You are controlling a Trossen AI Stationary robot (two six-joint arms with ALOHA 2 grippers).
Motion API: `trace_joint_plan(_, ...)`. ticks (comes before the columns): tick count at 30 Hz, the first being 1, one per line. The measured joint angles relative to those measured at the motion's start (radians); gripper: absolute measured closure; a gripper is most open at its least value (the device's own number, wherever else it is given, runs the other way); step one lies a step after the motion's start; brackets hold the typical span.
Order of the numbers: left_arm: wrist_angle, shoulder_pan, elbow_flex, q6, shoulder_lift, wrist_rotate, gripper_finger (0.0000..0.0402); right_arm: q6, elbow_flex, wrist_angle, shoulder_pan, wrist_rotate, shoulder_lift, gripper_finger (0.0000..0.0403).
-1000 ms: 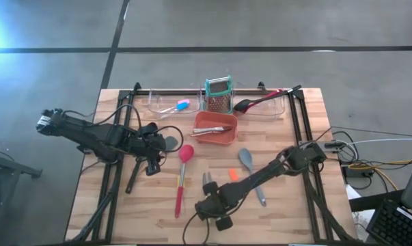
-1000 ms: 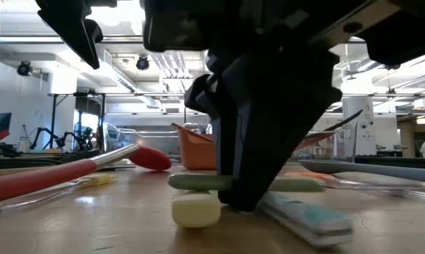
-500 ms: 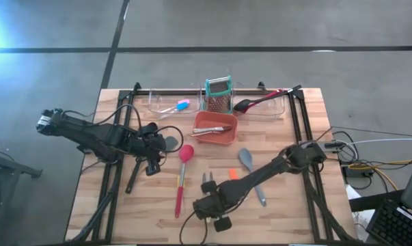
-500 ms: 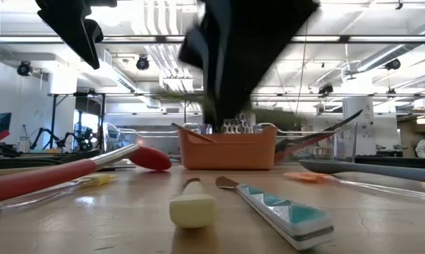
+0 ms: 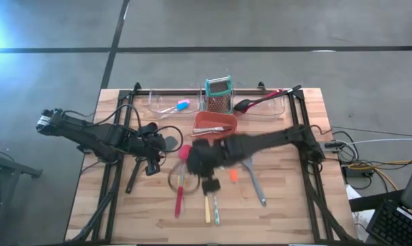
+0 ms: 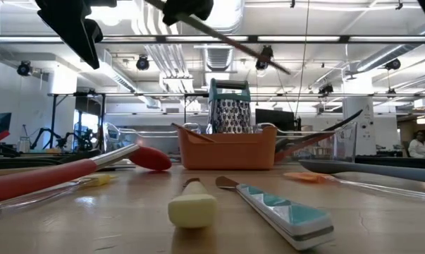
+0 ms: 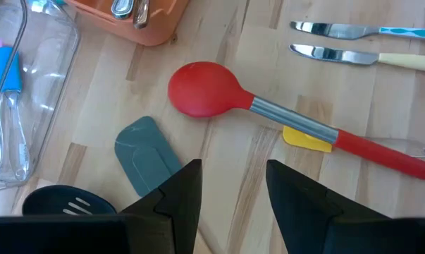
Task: Pick & Place Kitchen Items
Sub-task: Put the green table knife into the orange bin
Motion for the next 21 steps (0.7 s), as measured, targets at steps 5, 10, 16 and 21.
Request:
trace_joint_plan(5,-0.007,0.0,0.0,-0.004,-0.002,0.0,0.0239,-0.107,0.002,0.077,-0.107,-0.067,-0.016,0.0347)
trace_joint_plan(10,-0.032,0.0,0.0,-0.014,-0.022,0.0,0.0239,-0.197,-0.003,0.104,-0.189,-0.129,-0.016,0.0347)
trace_joint_plan(16,-0.029,0.0,0.0,-0.031,-0.067,-0.009,0.0239,-0.283,-0.007,0.114,-0.266,-0.222,-0.015,0.0347)
trace_joint_plan(21,-0.029,0.0,0.0,-0.045,-0.101,-0.019,0.0239,-0.356,-0.026,0.137,-0.319,-0.277,-0.013,0.0347)
